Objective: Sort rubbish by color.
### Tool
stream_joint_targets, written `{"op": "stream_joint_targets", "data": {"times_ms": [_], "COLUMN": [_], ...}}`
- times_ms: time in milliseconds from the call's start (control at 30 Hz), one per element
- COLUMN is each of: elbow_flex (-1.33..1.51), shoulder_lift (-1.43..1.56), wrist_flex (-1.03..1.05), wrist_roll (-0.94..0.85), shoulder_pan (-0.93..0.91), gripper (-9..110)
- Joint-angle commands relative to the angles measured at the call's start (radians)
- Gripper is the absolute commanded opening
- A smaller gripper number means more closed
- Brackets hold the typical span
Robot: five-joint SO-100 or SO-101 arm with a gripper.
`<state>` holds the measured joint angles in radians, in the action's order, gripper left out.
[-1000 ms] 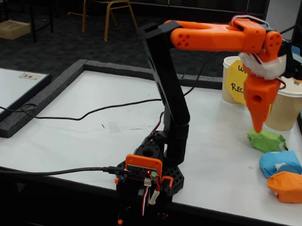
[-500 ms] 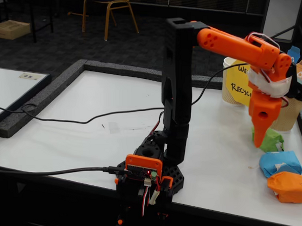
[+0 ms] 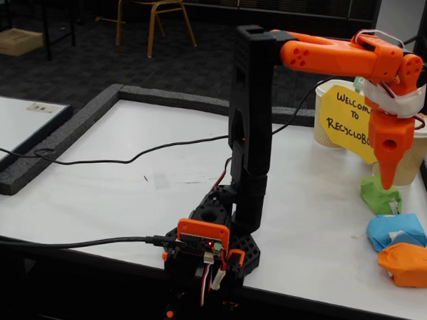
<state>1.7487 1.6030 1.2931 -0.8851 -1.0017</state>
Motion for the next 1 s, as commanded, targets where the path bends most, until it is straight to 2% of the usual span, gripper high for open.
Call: {"op": "stream_joint_targets", "data": {"times_ms": [0, 467, 667, 833, 967], "elbow_flex": [-0.092, -0.103, -0.103, -0.103, -0.103], "shoulder_lift": [0.005, -0.137, -0.146, -0.146, -0.146], "wrist_flex": [-0.035, -0.153, -0.175, -0.201, -0.206], "wrist_roll": [-0.008, -0.008, -0.008, -0.008, -0.008], "shoulder_pan": [0.02, 0.02, 0.021, 0.023, 0.021], "gripper": [17, 17, 11, 1, 0]}}
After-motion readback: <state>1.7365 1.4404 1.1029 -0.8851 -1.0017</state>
